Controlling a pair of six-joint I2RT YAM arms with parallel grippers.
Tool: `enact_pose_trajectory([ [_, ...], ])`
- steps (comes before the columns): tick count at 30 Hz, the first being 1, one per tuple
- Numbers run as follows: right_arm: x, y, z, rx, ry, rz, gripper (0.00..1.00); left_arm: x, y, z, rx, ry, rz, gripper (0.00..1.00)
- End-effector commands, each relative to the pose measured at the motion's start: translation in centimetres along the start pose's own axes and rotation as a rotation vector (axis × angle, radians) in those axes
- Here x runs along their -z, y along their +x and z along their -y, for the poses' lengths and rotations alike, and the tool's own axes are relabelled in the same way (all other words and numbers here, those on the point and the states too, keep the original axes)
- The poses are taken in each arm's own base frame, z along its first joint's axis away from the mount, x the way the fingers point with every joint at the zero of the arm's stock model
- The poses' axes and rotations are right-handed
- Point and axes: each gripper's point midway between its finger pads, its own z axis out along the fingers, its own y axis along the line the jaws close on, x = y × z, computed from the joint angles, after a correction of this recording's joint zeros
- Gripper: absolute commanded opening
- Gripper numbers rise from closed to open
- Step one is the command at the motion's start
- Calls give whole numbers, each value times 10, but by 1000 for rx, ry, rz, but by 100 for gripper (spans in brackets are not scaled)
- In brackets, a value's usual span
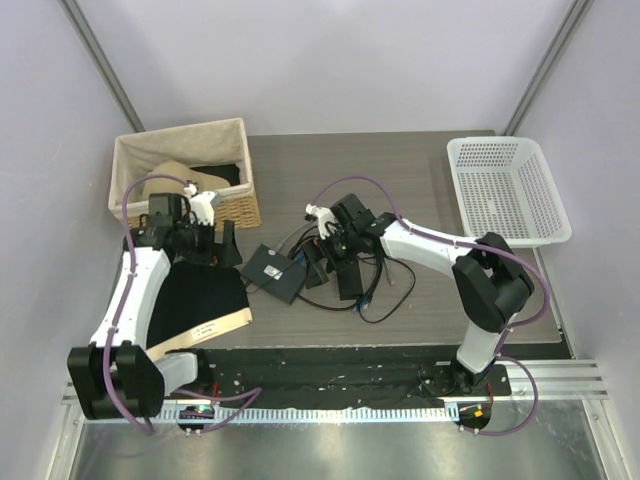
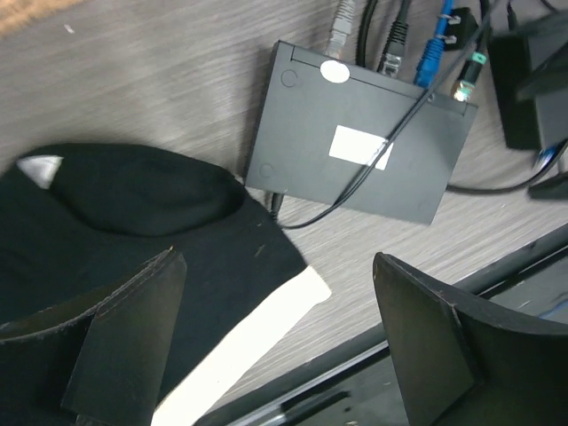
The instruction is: Pull the plug from the switch port
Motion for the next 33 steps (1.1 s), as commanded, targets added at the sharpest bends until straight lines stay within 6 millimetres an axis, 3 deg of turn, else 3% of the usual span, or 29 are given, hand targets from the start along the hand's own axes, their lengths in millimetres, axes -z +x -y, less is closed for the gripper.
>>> enact_pose_trajectory([
  [1, -14, -24, -6, -94, -52, 69, 98, -17, -18, -1, 142, -7, 32, 92],
  [2, -17, -28, -7, -109, -64, 76, 98, -17, -17, -8, 144, -43, 8, 92],
  [3, -21, -35, -9, -152, -73, 93, 98, -18, 1, -9, 151, -40, -95, 93],
  [4, -28, -33, -4, -180, -65, 87, 99, -12, -3, -10, 110, -42, -115, 93],
  [9, -52, -45, 12, -311, -36, 110, 100, 4, 34, -50, 67, -134, -265, 92],
  [15, -65, -58, 31, -430, -23, 152, 99, -7, 66, -73, 40, -112, -419, 85],
  [23, -60, -54, 47, -469, -48, 134, 76, -22, 115, -100, -55, -164, -554, 79],
  [27, -49, -55, 31, -403, -126, 139, 68, -30, 131, -115, -91, -209, -594, 78],
  [29, -45, -52, 17, -366, -202, 128, 69, -34, 133, -130, -132, -263, -604, 77],
  [33, -41, -45, 12, -342, -231, 126, 74, -37, 138, -152, -174, -351, -612, 77],
])
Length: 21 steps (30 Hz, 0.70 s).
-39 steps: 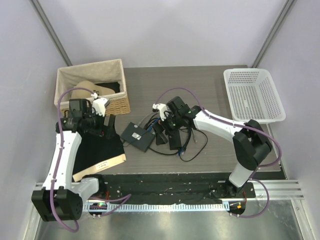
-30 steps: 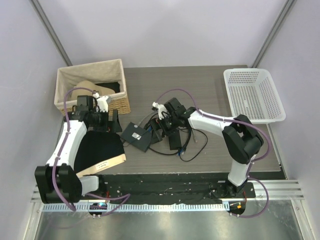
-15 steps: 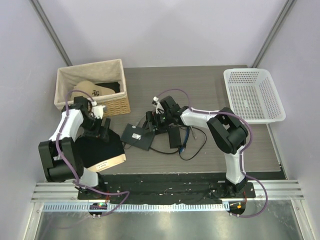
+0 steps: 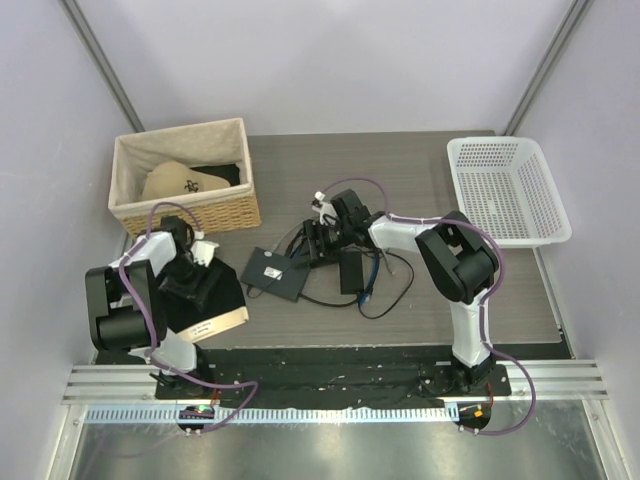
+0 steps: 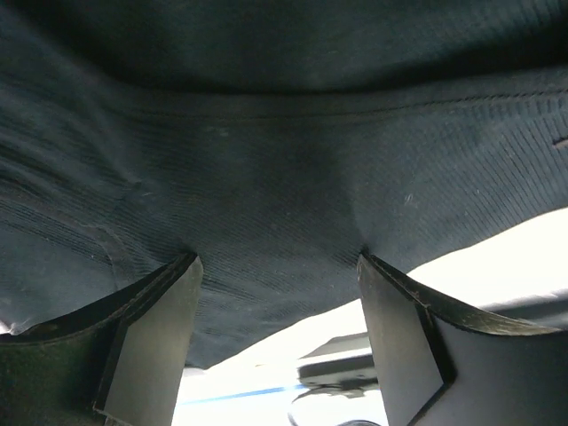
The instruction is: Pull the plug from the switch port
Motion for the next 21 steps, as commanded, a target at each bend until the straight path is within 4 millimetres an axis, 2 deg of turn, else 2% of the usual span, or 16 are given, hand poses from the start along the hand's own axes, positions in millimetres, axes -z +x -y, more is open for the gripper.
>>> enact_pose_trajectory([
  [1, 12, 1, -30, 105, -125, 13, 75, -12, -15, -44, -47, -196, 51, 77],
  [4, 7, 5, -32, 106, -154, -3, 76, -8, -19, -67, -29, -315, 65, 76],
  [6, 3, 8, -34, 117, -161, -7, 76, -2, -22, -74, -18, -345, 81, 76],
  [9, -3, 12, -33, 112, -167, -25, 67, 13, -34, -68, -18, -315, 151, 75],
  [10, -4, 10, -30, 111, -154, -17, 56, 22, -39, -58, -22, -276, 199, 75],
  [12, -3, 9, -29, 115, -150, -16, 48, 36, -51, -45, -49, -210, 278, 78],
  [13, -2, 6, -31, 120, -154, -9, 40, 40, -47, -32, -79, -156, 278, 79],
  [14, 1, 4, -31, 125, -153, -8, 36, 51, -55, -15, -113, -83, 356, 80],
  [17, 12, -3, -37, 150, -160, -4, 30, 75, -61, 13, -161, 23, 452, 80],
  [20, 30, -12, -46, 153, -186, -4, 21, 95, -67, 33, -188, 94, 523, 80],
  [21, 38, -17, -56, 170, -214, -3, 17, 108, -70, 37, -202, 85, 569, 80],
])
